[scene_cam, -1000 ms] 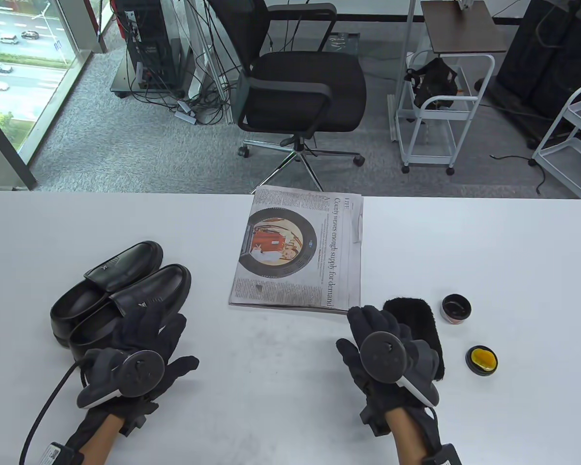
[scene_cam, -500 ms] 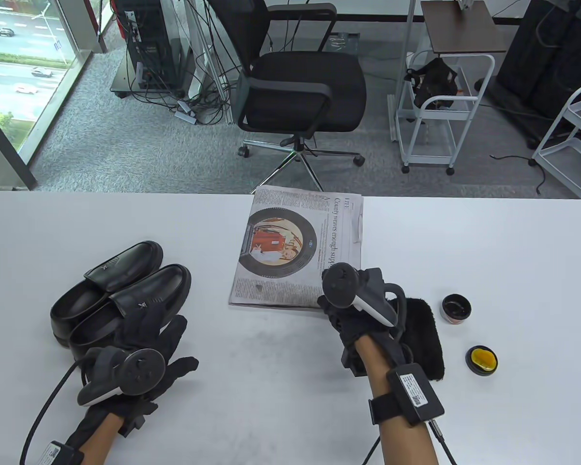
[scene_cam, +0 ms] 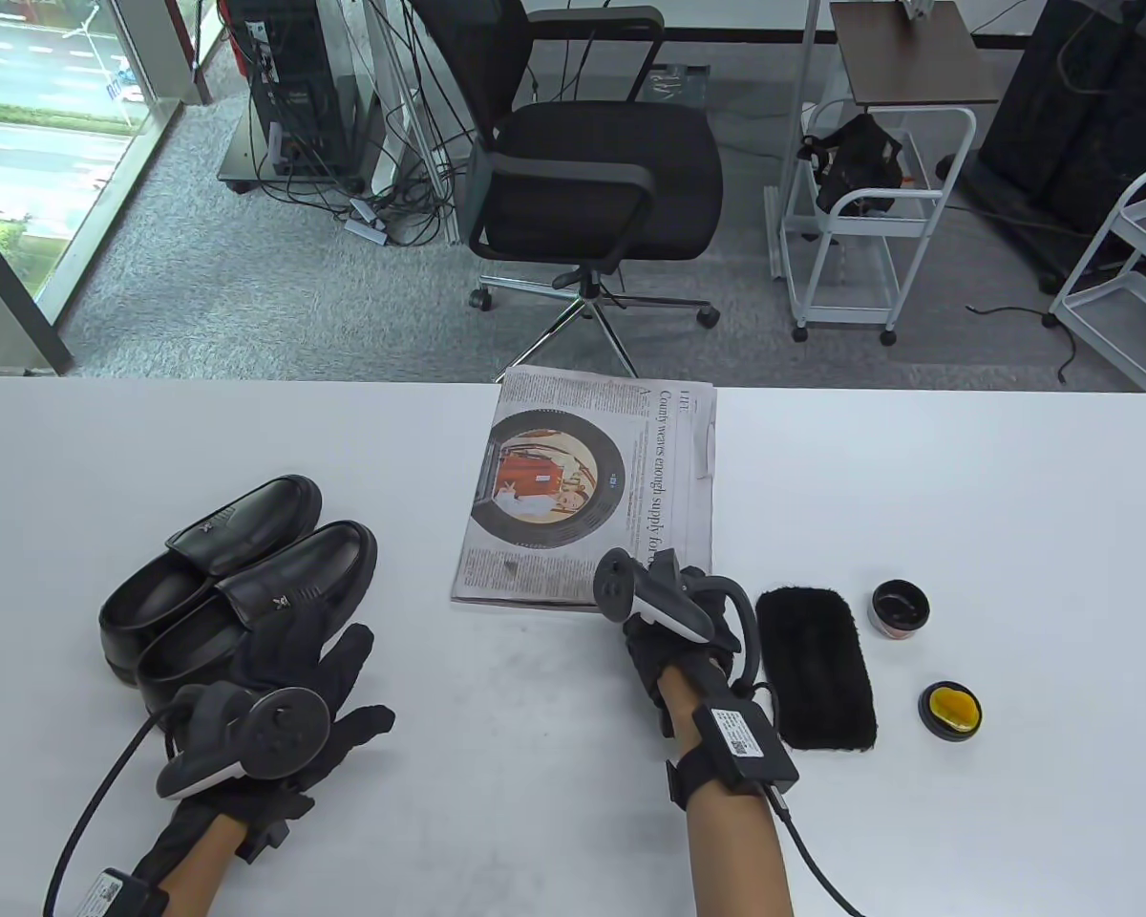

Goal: Dip and apply built-in sponge shoe polish on shoes

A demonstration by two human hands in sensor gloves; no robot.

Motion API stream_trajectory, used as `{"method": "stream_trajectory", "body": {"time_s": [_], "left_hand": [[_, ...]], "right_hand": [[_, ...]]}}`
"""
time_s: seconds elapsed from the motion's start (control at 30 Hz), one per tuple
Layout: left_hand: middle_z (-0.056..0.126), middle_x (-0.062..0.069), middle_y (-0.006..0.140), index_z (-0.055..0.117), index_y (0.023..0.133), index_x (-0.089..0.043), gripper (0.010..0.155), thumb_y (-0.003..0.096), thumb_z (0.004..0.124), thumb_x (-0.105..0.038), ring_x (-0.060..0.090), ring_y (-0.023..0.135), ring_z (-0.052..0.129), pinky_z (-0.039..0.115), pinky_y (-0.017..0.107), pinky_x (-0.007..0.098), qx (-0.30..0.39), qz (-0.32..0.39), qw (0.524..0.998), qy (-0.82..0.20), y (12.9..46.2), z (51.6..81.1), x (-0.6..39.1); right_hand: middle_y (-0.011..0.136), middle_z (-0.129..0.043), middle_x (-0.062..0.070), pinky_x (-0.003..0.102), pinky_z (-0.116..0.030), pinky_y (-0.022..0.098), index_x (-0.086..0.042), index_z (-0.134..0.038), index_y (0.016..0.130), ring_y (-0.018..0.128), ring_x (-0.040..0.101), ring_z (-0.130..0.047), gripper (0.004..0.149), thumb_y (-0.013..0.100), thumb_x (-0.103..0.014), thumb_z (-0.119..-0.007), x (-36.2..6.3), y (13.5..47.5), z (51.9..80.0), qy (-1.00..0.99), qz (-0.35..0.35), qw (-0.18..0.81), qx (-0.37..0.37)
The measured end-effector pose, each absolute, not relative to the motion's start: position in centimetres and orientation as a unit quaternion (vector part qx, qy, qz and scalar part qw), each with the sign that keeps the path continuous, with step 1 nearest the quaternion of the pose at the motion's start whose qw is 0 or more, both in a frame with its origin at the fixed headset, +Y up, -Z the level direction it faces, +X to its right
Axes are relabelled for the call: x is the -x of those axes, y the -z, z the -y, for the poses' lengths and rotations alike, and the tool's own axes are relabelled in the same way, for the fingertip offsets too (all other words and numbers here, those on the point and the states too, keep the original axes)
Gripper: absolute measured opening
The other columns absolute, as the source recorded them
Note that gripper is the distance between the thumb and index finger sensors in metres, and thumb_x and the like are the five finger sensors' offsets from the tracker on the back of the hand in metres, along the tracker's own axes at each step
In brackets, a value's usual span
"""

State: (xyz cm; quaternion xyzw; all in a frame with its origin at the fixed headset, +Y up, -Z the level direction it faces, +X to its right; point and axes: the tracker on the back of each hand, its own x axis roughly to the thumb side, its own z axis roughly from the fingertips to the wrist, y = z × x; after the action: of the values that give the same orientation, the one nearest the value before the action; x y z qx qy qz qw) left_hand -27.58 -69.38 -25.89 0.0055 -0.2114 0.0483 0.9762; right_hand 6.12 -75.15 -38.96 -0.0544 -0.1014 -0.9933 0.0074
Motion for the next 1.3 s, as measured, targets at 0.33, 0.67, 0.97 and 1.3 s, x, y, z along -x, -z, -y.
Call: {"method": "stream_trajectory", "body": {"time_s": [0.33,0.67,0.97,1.3], "left_hand": [[0.027,0.031,0.121,0.038,0.117,-0.013,0.084,0.0555,0.061,-0.066,0.067,0.100,0.034,0.037,0.067,0.079,-0.016,0.216,0.974,-0.061,25.9,69.3,27.4],[0.028,0.030,0.119,0.033,0.117,-0.016,0.082,0.0561,0.066,-0.060,0.063,0.102,0.032,0.034,0.069,0.073,-0.061,0.233,0.968,-0.063,25.3,68.5,26.1],[0.034,0.028,0.123,0.035,0.117,-0.010,0.095,0.0513,0.070,-0.067,0.058,0.109,0.038,0.035,0.072,0.071,-0.006,0.330,0.944,0.001,24.3,68.3,19.7],[0.092,0.012,0.104,0.085,0.098,-0.021,0.048,0.0569,0.074,-0.044,0.042,0.092,0.092,0.071,0.067,0.062,-0.022,0.339,0.939,-0.047,25.0,70.5,17.9]], "right_hand": [[0.086,-0.080,0.011,0.065,-0.063,0.064,-0.025,-0.079,0.076,0.075,0.040,-0.084,0.037,0.039,-0.024,-0.081,-5.0,37.5,71.7,0.994,0.022,0.032,0.100],[0.088,-0.080,0.012,0.066,-0.063,0.064,-0.025,-0.079,0.077,0.077,0.041,-0.084,0.037,0.040,-0.026,-0.081,-3.9,29.8,66.4,0.983,-0.034,0.047,0.177],[0.087,-0.081,0.012,0.065,-0.064,0.065,-0.025,-0.080,0.077,0.076,0.041,-0.085,0.037,0.040,-0.026,-0.081,-0.6,23.1,66.9,0.962,-0.048,0.064,0.261],[0.091,-0.077,0.013,0.066,-0.063,0.065,-0.026,-0.080,0.077,0.077,0.041,-0.083,0.036,0.041,-0.028,-0.081,0.0,21.7,66.9,0.953,-0.075,0.010,0.293]]}}
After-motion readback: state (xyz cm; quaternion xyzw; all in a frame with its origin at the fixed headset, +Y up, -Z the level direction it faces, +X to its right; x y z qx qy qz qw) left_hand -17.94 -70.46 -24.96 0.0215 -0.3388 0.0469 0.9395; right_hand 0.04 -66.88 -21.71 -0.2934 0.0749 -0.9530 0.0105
